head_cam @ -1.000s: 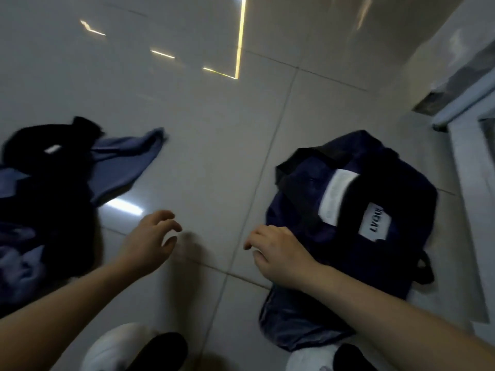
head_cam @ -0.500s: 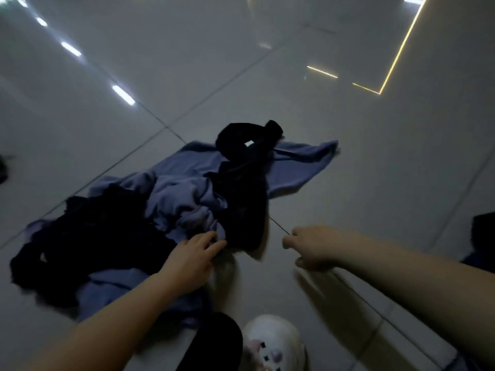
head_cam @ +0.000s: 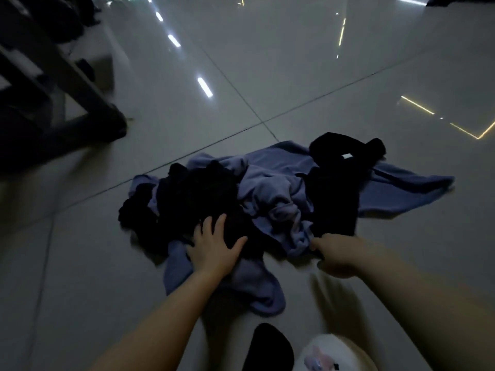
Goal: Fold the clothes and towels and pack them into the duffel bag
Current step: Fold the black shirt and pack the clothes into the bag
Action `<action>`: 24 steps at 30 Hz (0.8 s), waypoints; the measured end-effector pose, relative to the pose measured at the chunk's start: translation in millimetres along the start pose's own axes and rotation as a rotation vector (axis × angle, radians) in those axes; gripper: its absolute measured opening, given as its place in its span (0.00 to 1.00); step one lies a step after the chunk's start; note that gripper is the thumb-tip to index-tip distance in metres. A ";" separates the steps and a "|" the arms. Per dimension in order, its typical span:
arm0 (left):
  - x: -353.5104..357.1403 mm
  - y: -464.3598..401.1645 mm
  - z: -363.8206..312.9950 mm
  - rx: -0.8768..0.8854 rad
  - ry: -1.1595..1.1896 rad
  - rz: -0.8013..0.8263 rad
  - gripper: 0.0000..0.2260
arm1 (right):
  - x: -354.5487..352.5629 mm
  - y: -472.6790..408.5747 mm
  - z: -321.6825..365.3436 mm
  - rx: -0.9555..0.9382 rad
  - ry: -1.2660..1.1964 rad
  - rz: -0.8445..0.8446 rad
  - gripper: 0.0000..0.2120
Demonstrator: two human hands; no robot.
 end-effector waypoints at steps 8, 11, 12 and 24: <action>11.6 -5.2 -17.0 0.172 0.205 -0.050 0.16 | -48.9 -10.0 70.6 -0.148 -0.164 -0.361 0.10; 8.2 -4.0 -37.5 0.255 0.207 -0.093 0.15 | -66.2 -17.5 67.6 -0.102 -0.361 -0.465 0.12; 4.2 -1.8 -44.5 0.288 0.196 -0.106 0.16 | -69.1 -21.0 63.1 -0.071 -0.453 -0.474 0.12; -53.8 16.2 9.4 0.479 0.359 -0.464 0.14 | -60.8 -70.0 82.2 0.008 -0.797 -0.258 0.30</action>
Point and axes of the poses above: each hand's wrist, its own y-axis away from the middle knuckle, its own x-axis out of the palm, z = x × y, the point moved 7 cm from there along -y, towards the middle knuckle, and after that the axes turned 4 degrees about y, right-handed, at the moved point
